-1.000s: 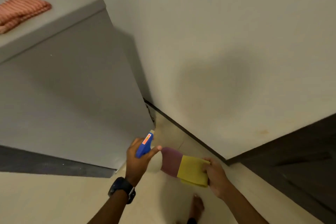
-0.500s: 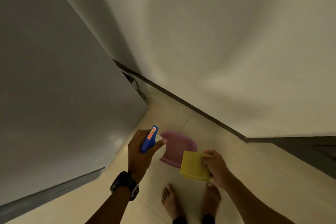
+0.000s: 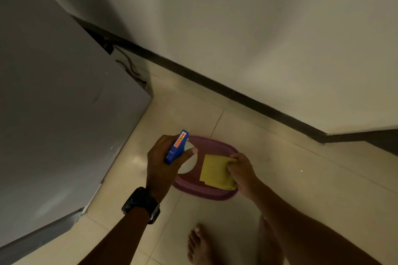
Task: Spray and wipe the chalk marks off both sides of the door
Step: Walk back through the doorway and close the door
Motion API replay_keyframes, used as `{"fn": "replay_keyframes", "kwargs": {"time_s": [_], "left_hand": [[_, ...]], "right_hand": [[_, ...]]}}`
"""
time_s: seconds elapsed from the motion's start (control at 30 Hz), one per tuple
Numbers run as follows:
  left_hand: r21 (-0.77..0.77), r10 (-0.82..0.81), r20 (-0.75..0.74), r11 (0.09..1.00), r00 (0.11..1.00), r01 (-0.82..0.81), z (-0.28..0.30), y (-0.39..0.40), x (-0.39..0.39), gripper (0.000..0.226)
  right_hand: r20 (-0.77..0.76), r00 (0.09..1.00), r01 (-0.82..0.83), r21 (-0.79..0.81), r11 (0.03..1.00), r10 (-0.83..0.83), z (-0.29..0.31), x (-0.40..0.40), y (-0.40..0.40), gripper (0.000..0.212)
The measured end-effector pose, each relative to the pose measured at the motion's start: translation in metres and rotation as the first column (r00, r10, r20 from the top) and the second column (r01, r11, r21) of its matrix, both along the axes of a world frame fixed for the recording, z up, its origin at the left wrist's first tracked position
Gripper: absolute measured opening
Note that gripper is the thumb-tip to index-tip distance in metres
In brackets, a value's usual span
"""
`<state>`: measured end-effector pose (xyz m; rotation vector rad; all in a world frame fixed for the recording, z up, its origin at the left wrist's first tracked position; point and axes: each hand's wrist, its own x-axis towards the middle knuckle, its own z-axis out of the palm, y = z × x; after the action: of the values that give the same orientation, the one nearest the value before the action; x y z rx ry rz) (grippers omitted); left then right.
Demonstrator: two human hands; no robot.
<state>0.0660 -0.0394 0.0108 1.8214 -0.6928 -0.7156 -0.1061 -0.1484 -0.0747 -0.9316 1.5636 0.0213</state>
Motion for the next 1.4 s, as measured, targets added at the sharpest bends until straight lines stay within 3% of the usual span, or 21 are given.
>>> {"fn": "replay_keyframes", "kwargs": {"time_s": [0.13, 0.33, 0.6, 0.73, 0.87, 1.0, 1.2, 1.3, 1.4], "left_hand": [[0.021, 0.014, 0.028, 1.0, 1.0, -0.014, -0.026, 0.004, 0.002, 0.031], [0.056, -0.056, 0.079, 0.997, 0.995, 0.052, -0.049, 0.008, 0.007, 0.036], [0.1, -0.103, 0.113, 0.991, 0.988, 0.092, -0.09, 0.026, 0.007, 0.042], [0.099, -0.049, 0.094, 0.994, 0.994, 0.039, -0.093, 0.031, -0.001, 0.036], [0.145, -0.015, 0.089, 0.989, 0.996, 0.002, -0.105, 0.04, -0.009, 0.04], [0.16, 0.043, 0.029, 0.986, 0.999, -0.047, -0.106, 0.043, -0.016, 0.042], [0.193, 0.053, -0.003, 0.98, 0.999, -0.051, -0.104, 0.054, -0.024, 0.04], [0.245, 0.012, -0.01, 0.969, 1.0, -0.009, -0.103, 0.057, -0.02, 0.044], [0.37, -0.039, 0.037, 0.929, 0.999, 0.023, -0.094, 0.064, -0.014, 0.048]], "right_hand": [[-0.025, 0.999, -0.041, -0.012, 0.999, 0.04, -0.039, 0.01, 0.015, 0.032], [-0.034, 0.999, 0.034, -0.029, 0.999, -0.035, -0.078, 0.018, 0.032, 0.033], [-0.061, 0.996, -0.078, -0.171, 0.982, 0.069, -0.11, 0.025, 0.039, 0.031], [-0.072, 0.988, -0.151, -0.238, 0.96, 0.137, -0.109, 0.027, 0.04, 0.033], [-0.118, 0.955, -0.297, -0.381, 0.875, 0.273, -0.107, 0.028, 0.04, 0.037], [-0.239, 0.868, -0.495, -0.366, 0.788, 0.435, -0.111, 0.03, 0.04, 0.058], [-0.332, 0.777, -0.628, -0.359, 0.69, 0.535, -0.106, 0.023, 0.041, 0.051], [-0.437, 0.637, -0.769, -0.296, 0.567, 0.635, -0.1, 0.023, 0.039, 0.061], [-0.399, 0.624, -0.78, -0.367, 0.507, 0.672, -0.08, 0.019, 0.038, 0.069]]}}
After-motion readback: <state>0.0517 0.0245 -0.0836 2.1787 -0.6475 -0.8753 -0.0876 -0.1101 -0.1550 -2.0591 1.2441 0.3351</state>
